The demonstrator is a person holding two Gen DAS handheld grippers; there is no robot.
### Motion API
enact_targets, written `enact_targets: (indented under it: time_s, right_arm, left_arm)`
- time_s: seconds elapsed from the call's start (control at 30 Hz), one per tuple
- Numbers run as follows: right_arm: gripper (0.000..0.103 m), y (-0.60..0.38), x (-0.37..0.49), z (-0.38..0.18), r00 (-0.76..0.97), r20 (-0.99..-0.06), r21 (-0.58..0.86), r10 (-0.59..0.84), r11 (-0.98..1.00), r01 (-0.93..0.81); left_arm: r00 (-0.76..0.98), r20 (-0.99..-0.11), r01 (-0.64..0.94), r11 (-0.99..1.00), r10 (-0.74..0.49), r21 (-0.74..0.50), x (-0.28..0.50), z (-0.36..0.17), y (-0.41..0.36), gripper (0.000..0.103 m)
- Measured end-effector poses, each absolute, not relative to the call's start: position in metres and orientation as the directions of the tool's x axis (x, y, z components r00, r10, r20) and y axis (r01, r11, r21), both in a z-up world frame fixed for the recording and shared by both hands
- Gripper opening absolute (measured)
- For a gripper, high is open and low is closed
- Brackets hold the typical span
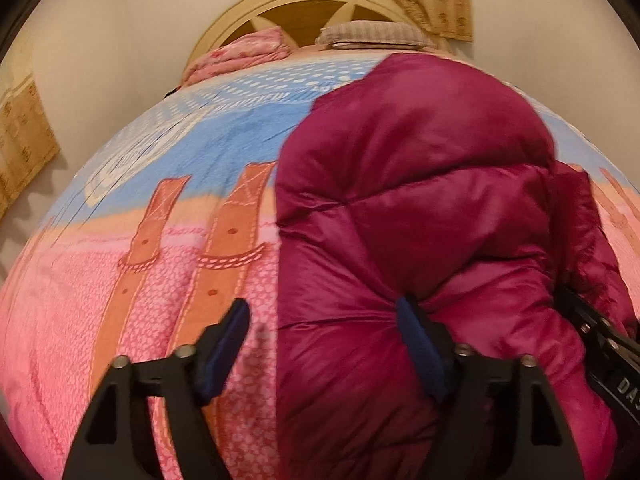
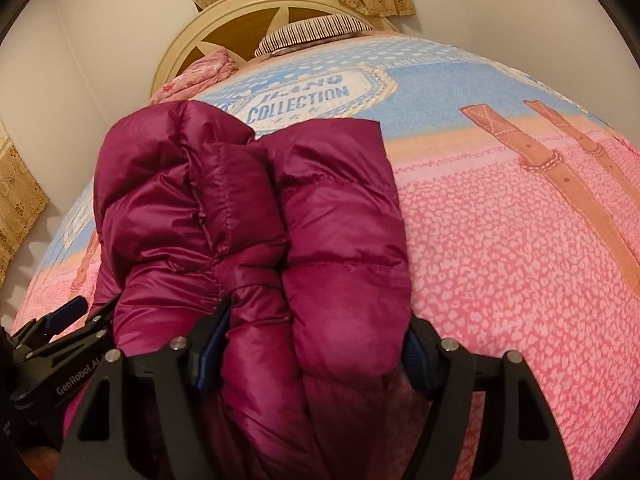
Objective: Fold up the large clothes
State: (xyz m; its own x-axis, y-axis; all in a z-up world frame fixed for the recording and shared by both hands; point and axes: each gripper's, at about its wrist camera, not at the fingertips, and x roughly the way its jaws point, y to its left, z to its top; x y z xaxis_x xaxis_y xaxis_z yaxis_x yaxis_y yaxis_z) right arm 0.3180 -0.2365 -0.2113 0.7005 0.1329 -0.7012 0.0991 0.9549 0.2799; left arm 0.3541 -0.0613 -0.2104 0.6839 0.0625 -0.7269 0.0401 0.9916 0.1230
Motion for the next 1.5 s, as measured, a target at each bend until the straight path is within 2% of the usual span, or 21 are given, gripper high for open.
enact_targets:
  time_s: [0.07,0.57,0.63,0.8,0.87,1.0,1.2,1.5]
  right_arm:
    - [0.074,-0.237,0.318,-0.211,0.700,-0.701,0.281,0.134,0.955,0.099]
    - [0.074,-0.238,0.319,-0.213,0.702,-0.697,0.294,0.148,0.951,0.091]
    - [0.074,-0.239,0.319,-0.213,0.702,-0.696,0.297,0.151,0.951,0.090]
    - [0.055,-0.236,0.316,-0.211,0.708,-0.681,0.309,0.187,0.950,0.046]
    - [0.049,-0.235,0.315,-0.211,0.710,-0.674,0.318,0.205,0.948,0.029]
    - [0.035,-0.230,0.311,-0.207,0.718,-0.661,0.317,0.221,0.949,0.000]
    - [0.028,-0.229,0.305,-0.205,0.727,-0.646,0.324,0.233,0.946,-0.016]
    - [0.023,-0.229,0.293,-0.199,0.742,-0.613,0.356,0.271,0.933,-0.047]
  left_arm:
    - [0.690,-0.722,0.058,0.989,0.060,0.138,0.352,-0.210,-0.068,0.061]
    - [0.684,-0.729,0.069,0.996,-0.004,0.059,0.351,-0.208,-0.061,0.059]
    - [0.684,-0.730,0.080,0.995,-0.016,0.053,0.351,-0.208,-0.061,0.054]
    - [0.698,-0.716,0.112,0.990,-0.019,0.082,0.347,-0.205,-0.066,0.042]
    - [0.711,-0.704,0.115,0.988,-0.011,0.100,0.343,-0.203,-0.069,0.032]
    - [0.741,-0.672,0.122,0.980,0.014,0.155,0.334,-0.197,-0.075,0.021]
    - [0.776,-0.629,0.132,0.967,0.037,0.220,0.319,-0.188,-0.084,0.014]
    - [0.797,-0.603,0.141,0.965,0.023,0.223,0.307,-0.170,-0.086,0.010]
